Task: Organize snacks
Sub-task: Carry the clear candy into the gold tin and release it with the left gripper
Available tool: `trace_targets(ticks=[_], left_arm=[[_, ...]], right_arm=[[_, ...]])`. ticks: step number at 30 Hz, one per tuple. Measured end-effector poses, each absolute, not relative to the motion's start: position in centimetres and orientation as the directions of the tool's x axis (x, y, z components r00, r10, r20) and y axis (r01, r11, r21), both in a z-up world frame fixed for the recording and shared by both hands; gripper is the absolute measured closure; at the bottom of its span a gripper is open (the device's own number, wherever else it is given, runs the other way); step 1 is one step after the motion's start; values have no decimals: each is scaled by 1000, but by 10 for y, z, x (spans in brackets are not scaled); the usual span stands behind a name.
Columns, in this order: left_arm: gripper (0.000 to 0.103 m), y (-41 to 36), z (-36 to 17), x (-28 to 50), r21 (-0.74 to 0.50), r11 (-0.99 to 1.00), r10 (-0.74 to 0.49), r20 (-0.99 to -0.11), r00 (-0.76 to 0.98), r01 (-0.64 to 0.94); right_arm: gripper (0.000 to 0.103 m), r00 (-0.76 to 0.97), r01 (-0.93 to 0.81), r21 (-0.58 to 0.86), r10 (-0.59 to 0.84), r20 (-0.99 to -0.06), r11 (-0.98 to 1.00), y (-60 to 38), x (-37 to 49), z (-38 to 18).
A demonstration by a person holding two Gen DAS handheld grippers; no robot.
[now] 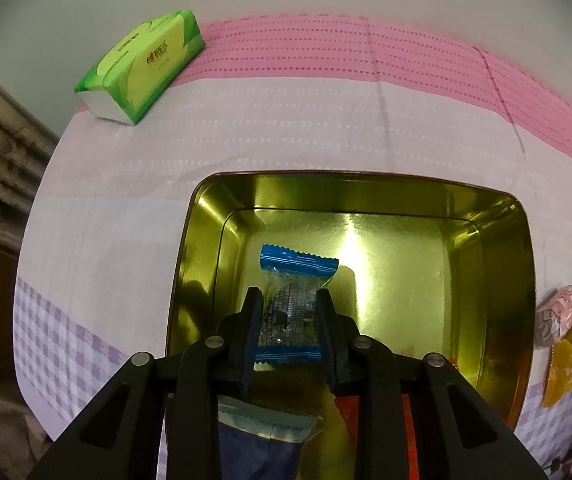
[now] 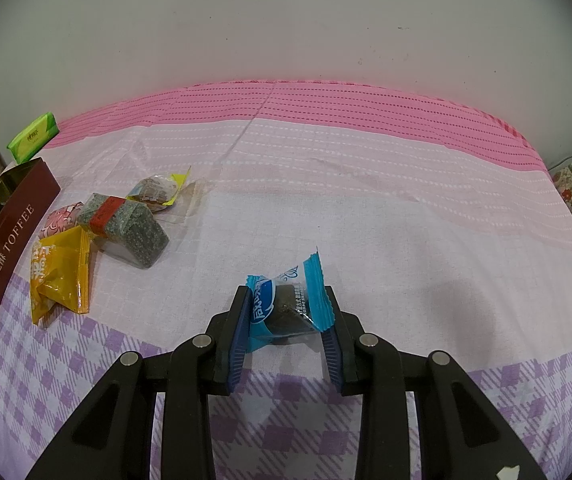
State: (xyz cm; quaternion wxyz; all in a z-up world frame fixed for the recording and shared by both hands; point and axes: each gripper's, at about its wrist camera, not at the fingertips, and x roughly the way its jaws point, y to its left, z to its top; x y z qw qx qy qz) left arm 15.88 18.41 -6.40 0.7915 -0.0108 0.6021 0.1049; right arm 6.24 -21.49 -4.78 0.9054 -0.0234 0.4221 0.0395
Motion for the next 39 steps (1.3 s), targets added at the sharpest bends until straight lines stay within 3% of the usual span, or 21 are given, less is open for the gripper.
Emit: trace_targets(ticks=[12, 18, 24, 39], left_arm=[[73, 182, -61, 159, 134, 978, 172, -950, 261, -157], [53, 182, -58, 155, 137, 980, 174, -945, 279, -147], [43, 184, -56, 152, 135, 980, 172, -943, 283, -147], [37, 185, -21, 135, 62, 987, 114, -925, 362, -151]], right_arm=[[72, 640, -92, -10, 51, -767, 996, -215, 63, -48], [72, 640, -92, -13, 49, -767, 996, -216, 63, -48], [72, 640, -94, -17, 47, -767, 995, -217, 62, -48], [72, 639, -95, -19, 47, -767, 995, -218, 62, -48]])
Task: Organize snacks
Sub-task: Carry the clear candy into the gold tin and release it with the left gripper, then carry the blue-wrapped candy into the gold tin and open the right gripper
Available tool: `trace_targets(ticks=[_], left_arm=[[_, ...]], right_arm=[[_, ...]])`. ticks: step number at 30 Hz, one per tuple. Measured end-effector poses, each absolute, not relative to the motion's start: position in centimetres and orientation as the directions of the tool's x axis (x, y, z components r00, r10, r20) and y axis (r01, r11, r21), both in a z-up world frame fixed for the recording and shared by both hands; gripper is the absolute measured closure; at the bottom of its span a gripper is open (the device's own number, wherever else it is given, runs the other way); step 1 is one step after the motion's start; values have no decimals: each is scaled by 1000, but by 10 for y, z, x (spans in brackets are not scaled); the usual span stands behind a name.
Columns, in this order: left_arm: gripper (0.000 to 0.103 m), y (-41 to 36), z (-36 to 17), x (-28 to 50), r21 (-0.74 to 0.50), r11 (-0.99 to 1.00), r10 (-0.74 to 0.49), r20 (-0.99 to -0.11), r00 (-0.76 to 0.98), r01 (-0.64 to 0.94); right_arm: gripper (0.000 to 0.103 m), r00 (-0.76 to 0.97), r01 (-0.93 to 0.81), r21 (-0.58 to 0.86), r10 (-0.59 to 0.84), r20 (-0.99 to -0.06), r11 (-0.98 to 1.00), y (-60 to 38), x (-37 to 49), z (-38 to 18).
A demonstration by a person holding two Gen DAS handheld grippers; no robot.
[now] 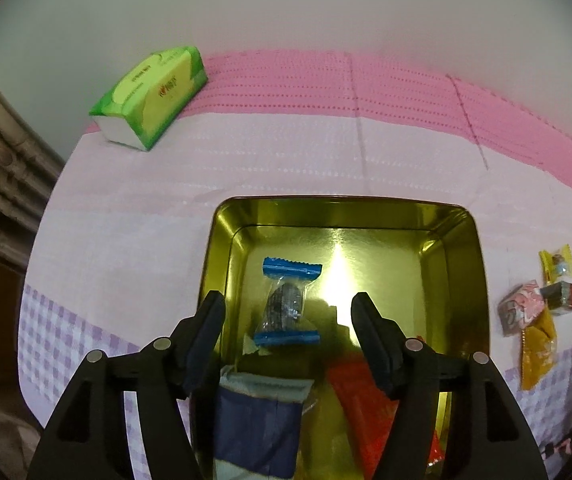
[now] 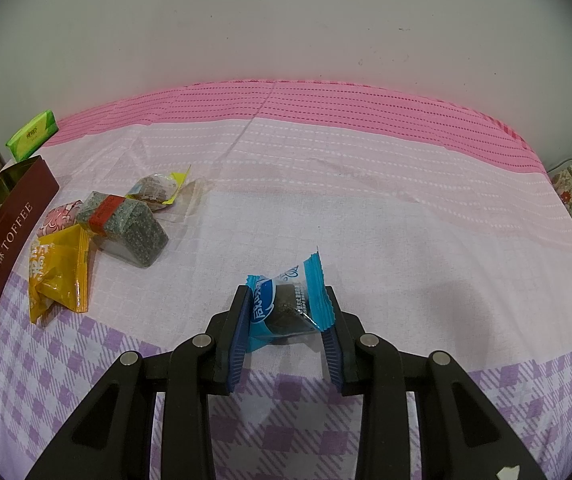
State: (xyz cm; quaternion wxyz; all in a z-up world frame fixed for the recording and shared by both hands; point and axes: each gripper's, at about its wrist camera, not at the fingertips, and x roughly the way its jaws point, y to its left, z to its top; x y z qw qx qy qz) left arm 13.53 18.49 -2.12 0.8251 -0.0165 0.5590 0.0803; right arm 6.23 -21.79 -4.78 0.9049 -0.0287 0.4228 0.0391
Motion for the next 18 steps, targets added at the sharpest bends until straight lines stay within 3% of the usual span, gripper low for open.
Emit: trace_targets(ticks=[18], left_arm=[[31, 197, 8, 56, 62, 957, 204, -836, 509, -282]], right_arm=[[75, 599, -51, -37, 1, -801, 998, -212, 75, -44]])
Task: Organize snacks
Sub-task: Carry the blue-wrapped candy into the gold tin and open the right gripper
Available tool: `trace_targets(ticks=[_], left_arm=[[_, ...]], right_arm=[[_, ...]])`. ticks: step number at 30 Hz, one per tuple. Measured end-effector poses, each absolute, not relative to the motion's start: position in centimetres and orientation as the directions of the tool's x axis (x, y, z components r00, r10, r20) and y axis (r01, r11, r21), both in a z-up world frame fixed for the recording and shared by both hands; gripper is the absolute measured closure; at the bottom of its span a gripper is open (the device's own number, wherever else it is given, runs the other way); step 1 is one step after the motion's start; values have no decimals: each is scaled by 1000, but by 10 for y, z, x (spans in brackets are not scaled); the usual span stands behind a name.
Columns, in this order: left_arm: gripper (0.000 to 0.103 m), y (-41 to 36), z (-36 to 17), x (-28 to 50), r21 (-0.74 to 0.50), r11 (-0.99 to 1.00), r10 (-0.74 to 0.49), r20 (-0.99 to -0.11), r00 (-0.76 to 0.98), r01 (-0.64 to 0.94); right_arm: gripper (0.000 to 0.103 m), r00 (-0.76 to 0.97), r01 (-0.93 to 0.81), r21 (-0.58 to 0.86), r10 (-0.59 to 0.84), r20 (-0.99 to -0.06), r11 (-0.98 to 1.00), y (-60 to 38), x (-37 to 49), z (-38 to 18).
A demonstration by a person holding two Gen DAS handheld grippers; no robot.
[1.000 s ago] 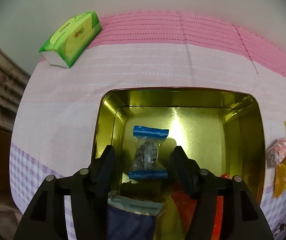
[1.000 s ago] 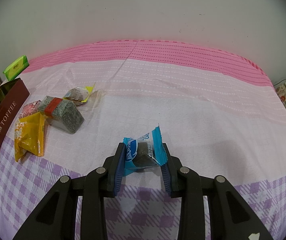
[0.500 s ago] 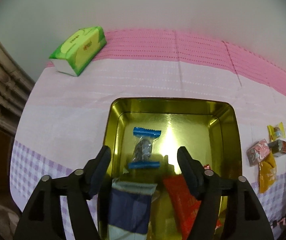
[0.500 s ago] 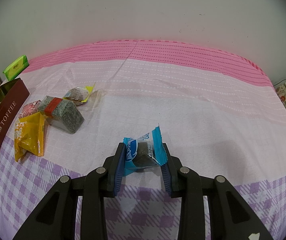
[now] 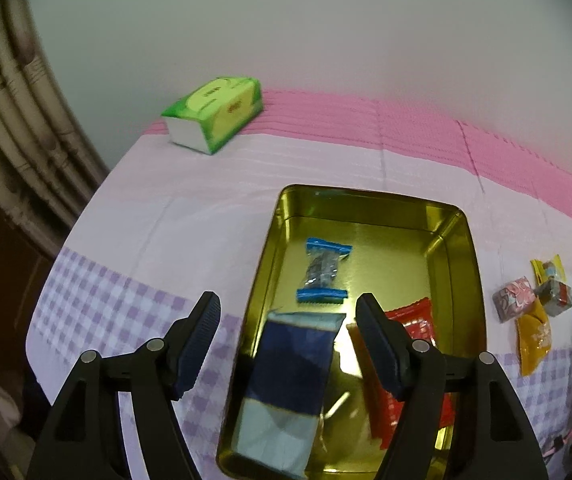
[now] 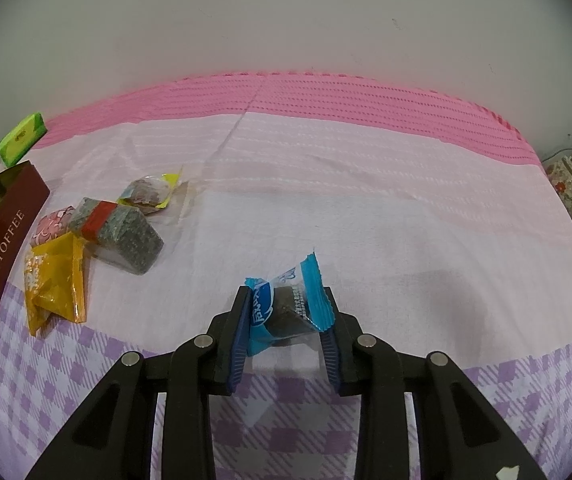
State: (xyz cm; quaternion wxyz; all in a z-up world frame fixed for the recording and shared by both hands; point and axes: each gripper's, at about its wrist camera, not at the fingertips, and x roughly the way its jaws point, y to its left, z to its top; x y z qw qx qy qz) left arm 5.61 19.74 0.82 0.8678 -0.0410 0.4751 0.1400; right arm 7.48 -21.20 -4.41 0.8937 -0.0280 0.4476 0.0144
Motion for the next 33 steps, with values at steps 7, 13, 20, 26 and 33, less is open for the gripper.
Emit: trace_targets(ticks=[7, 13, 20, 26, 33], left_arm=[[28, 211, 12, 38, 78, 939, 256, -811, 527, -335], [28, 231, 15, 26, 40, 917, 262, -810, 525, -396], [28, 247, 16, 18, 34, 895, 286, -809, 514, -446], [28, 253, 17, 15, 36, 886, 304, -799, 519, -463], [28, 252, 19, 15, 10, 891, 286, -790, 543, -455]], right_arm=[[76, 593, -23, -65, -39, -804, 998, -200, 86, -26], [76, 628, -82, -41, 20, -778, 996, -165, 93, 8], [76, 619, -273, 19, 191, -762, 962, -78, 100, 37], [76, 555, -445, 54, 323, -766, 894, 5, 116, 40], [76, 492, -541, 42, 357, -794, 840, 75, 133, 19]])
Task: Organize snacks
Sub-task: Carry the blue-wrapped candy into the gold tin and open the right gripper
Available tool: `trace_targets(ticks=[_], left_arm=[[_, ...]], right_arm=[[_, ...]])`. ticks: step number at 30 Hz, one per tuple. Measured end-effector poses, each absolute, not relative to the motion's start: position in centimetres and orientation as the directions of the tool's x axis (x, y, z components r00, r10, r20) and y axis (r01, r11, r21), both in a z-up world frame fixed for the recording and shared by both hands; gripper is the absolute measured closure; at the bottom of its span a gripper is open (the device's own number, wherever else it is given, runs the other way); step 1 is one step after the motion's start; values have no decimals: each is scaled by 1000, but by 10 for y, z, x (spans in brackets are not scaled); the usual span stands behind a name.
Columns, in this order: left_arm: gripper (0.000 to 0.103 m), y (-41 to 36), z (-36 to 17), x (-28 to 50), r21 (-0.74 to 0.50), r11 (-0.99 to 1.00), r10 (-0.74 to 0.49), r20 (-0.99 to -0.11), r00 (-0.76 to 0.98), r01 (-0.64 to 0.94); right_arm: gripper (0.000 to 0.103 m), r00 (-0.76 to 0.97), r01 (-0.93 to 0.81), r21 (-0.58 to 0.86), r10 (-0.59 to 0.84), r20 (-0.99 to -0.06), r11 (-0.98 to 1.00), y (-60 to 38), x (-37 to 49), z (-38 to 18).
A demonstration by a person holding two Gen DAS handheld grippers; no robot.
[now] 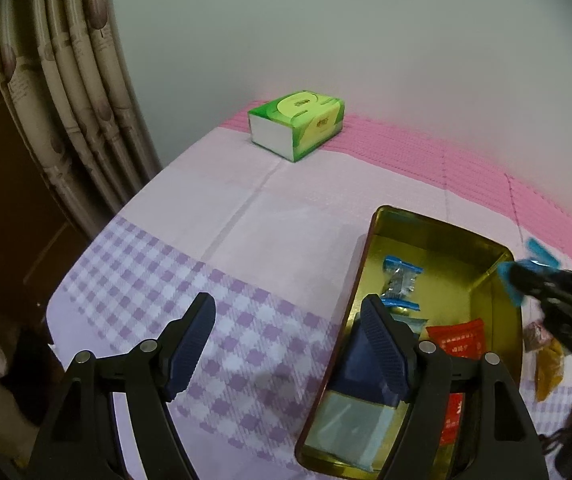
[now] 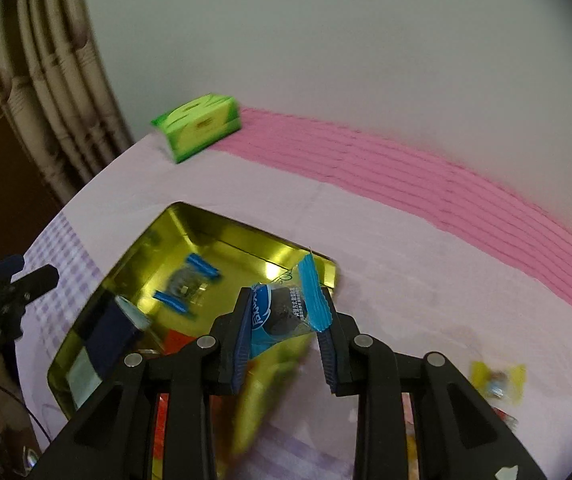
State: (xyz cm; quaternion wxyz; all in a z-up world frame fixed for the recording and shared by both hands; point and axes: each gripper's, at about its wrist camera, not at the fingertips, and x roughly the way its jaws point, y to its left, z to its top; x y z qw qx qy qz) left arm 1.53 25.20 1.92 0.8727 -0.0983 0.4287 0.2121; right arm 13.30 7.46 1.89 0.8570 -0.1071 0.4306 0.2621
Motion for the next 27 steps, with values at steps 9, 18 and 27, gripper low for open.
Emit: trace_targets(ticks=[9, 18, 27], left_arm=[[27, 254, 15, 19, -2, 894, 266, -802, 535, -448], [27, 250, 12, 21, 7, 900, 261, -808, 528, -435], [27, 248, 13, 20, 9, 900, 263, -809, 525, -436]], right_arm=[[76, 409, -590, 27, 328, -851, 807, 112, 137, -12], [75, 356, -596, 23, 290, -888, 803, 107, 128, -25], [74, 350, -585, 35, 291, -891, 810, 103, 120, -26]])
